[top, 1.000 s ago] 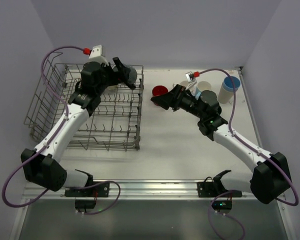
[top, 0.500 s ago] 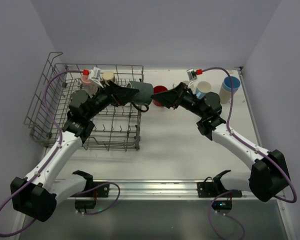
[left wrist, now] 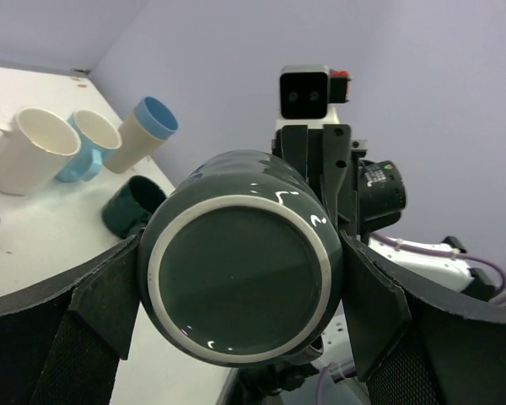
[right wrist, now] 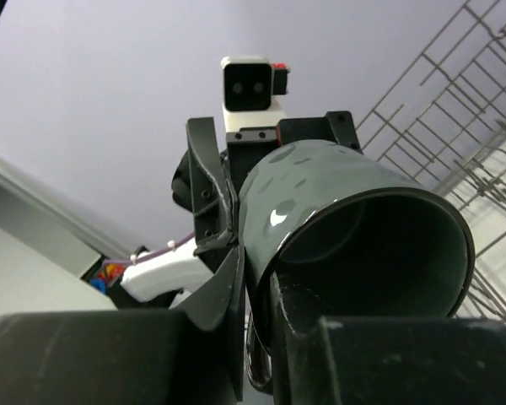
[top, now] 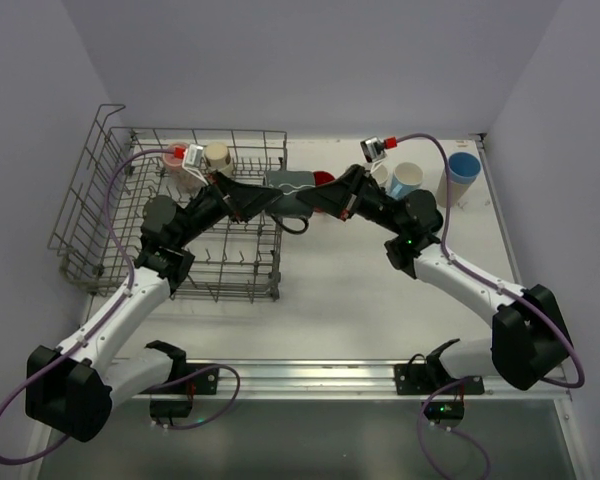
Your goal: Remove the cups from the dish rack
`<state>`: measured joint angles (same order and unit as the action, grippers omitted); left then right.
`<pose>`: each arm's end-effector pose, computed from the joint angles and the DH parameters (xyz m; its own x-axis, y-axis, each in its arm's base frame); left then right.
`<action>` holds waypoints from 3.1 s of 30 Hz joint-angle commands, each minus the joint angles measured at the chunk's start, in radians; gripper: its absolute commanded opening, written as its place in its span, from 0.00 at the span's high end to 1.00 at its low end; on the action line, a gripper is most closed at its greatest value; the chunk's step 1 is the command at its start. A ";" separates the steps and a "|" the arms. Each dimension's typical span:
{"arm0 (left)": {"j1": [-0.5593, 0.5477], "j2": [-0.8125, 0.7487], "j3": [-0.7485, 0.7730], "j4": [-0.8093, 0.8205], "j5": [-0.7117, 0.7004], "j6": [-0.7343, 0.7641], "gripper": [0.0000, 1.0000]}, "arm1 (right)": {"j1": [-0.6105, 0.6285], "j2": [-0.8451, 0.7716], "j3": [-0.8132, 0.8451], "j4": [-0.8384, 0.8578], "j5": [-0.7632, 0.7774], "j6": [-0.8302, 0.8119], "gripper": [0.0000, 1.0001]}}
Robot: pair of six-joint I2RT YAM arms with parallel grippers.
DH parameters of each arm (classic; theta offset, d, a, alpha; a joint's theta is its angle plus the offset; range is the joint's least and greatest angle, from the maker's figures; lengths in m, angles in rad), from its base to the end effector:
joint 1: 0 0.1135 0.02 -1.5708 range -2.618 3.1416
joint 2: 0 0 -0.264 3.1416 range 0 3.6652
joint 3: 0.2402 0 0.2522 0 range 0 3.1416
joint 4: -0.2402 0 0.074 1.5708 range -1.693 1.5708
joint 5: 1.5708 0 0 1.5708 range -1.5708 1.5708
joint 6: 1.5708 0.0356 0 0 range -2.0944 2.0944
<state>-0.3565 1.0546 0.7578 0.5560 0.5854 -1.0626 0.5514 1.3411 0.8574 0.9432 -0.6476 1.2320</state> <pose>0.2196 -0.1028 0.3554 -0.5745 -0.5631 -0.5941 0.5949 0.2112 -0.7755 0.2412 0.1736 0.3552 -0.7029 0.4508 -0.5502 -0.6482 -0.0875 0.7564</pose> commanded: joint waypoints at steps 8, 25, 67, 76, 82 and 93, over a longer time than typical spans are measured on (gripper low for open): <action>-0.027 -0.087 0.023 0.079 -0.055 0.042 0.09 | 0.010 -0.077 -0.061 0.086 0.051 -0.017 1.00; -0.025 -0.191 0.190 -0.371 -0.228 0.369 0.00 | -0.007 -0.338 0.000 -0.651 0.165 -0.494 1.00; -0.025 0.115 0.374 -0.898 -0.836 0.736 0.00 | -0.105 0.346 0.347 -1.235 0.836 -1.166 0.90; -0.001 0.425 0.586 -0.855 -0.988 0.711 0.00 | -0.126 0.325 0.348 -1.270 0.767 -1.138 0.78; 0.053 0.512 0.689 -0.834 -1.085 0.717 0.00 | -0.128 0.248 0.339 -1.285 0.738 -1.097 0.56; 0.335 0.591 0.701 -0.805 -0.917 0.701 0.00 | -0.127 0.021 0.267 -1.216 0.691 -1.039 0.01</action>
<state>-0.0509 1.6363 1.4612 -0.3046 -0.3874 -0.3489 0.4297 1.4113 1.1446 -0.3241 0.0803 0.1654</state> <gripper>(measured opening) 0.997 0.986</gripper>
